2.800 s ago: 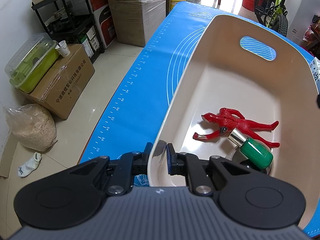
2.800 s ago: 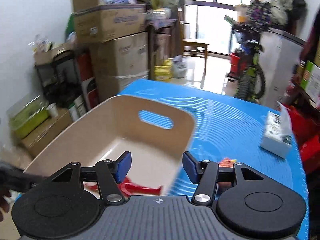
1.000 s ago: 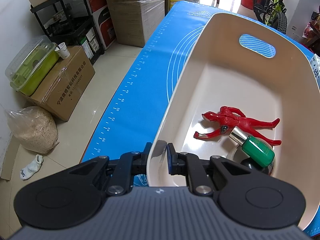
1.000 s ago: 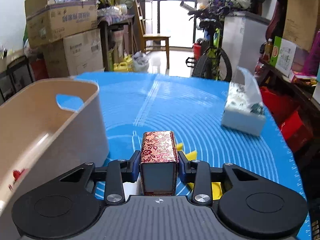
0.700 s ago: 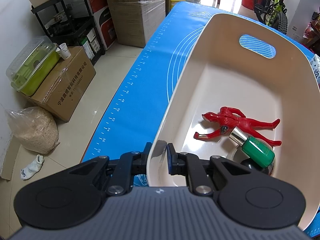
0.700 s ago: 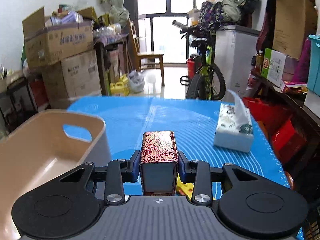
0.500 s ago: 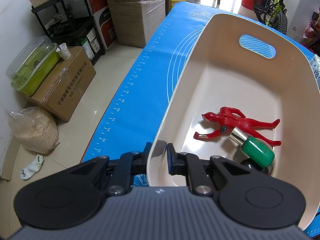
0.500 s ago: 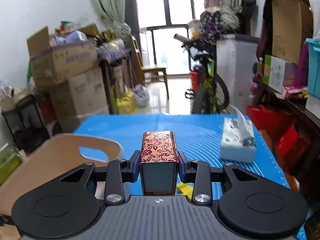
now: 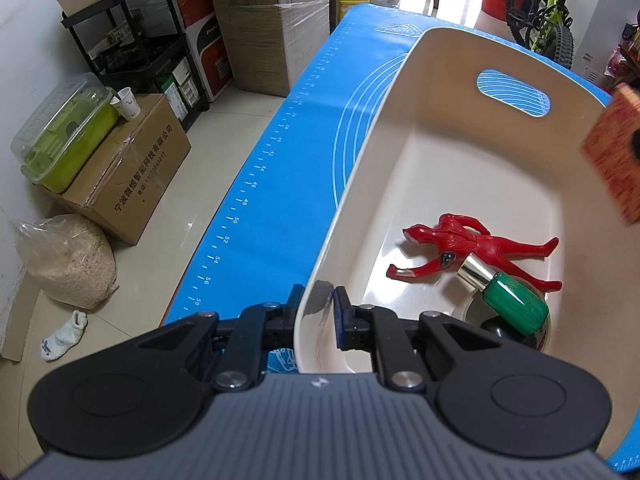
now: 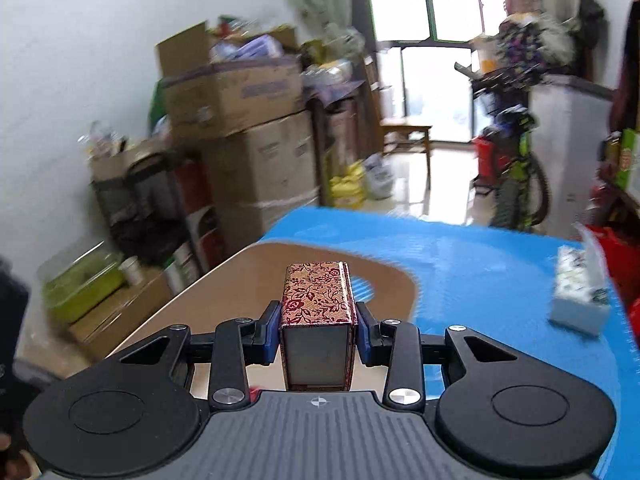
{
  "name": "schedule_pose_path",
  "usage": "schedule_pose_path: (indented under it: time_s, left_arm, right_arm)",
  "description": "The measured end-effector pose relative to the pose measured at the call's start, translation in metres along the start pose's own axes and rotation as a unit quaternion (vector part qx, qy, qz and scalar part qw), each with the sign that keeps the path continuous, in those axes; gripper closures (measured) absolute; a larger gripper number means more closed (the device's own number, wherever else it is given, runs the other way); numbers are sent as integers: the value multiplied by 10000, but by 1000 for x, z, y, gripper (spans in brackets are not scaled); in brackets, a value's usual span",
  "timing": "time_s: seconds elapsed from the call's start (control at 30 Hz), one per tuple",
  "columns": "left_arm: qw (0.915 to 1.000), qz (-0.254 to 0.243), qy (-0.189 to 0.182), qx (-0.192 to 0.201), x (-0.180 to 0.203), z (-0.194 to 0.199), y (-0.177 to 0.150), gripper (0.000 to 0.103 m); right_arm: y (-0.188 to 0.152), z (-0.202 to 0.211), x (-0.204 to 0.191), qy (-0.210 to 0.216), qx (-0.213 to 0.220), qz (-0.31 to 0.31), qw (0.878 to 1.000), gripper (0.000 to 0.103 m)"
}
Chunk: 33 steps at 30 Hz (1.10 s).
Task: Organize rigid objects
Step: 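Carry the red box into the bin and open the right tool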
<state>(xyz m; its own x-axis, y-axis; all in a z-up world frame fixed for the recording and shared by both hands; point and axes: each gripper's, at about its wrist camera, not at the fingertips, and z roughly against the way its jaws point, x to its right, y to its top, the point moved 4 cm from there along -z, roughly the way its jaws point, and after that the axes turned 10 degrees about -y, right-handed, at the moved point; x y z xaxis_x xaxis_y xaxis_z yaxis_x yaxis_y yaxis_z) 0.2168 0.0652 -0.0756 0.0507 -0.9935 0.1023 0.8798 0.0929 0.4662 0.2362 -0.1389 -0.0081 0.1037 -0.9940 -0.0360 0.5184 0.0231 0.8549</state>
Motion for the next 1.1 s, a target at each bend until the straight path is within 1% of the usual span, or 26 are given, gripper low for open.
schedule_pose_path:
  time_s: [0.23, 0.37, 0.47, 0.6, 0.73, 0.93, 0.97, 1.0, 1.03, 1.07, 1.1]
  left_arm:
    - [10000, 0, 0, 0, 0, 0, 0, 86]
    - [10000, 0, -1, 1, 0, 0, 0, 86]
    - [10000, 1, -2, 1, 0, 0, 0, 86]
    - [10000, 1, -2, 3, 0, 0, 0, 87]
    - [10000, -2, 0, 6, 0, 0, 0, 87]
    - [10000, 3, 4, 6, -1, 1, 1, 86]
    - [10000, 3, 5, 5, -1, 1, 1, 86]
    - [10000, 3, 4, 6, -1, 1, 1, 86]
    - [10000, 3, 2, 6, -1, 1, 1, 86]
    - [10000, 2, 1, 5, -2, 1, 2, 86]
    - [10000, 5, 1, 5, -1, 1, 1, 86]
  right_arm:
    - [-22, -10, -37, 312, -531, 471, 9970, 58]
    - [-40, -23, -55, 400, -1045, 844, 9901, 58]
    - [-51, -27, -64, 408, -1277, 1048, 9854, 58]
    - [-50, -27, -67, 435, -1321, 1070, 9845, 59]
    - [-49, -29, -61, 429, -1438, 953, 9841, 52]
    - [-41, -22, -50, 487, -1231, 794, 9880, 52]
    - [-38, -21, -47, 483, -1199, 728, 9889, 48]
    - [-36, -20, -43, 461, -1148, 657, 9901, 41]
    - [-33, -19, -39, 418, -1072, 607, 9915, 29]
    - [-30, -17, -35, 355, -953, 556, 9933, 26]
    - [-25, -13, -29, 292, -821, 503, 9949, 26]
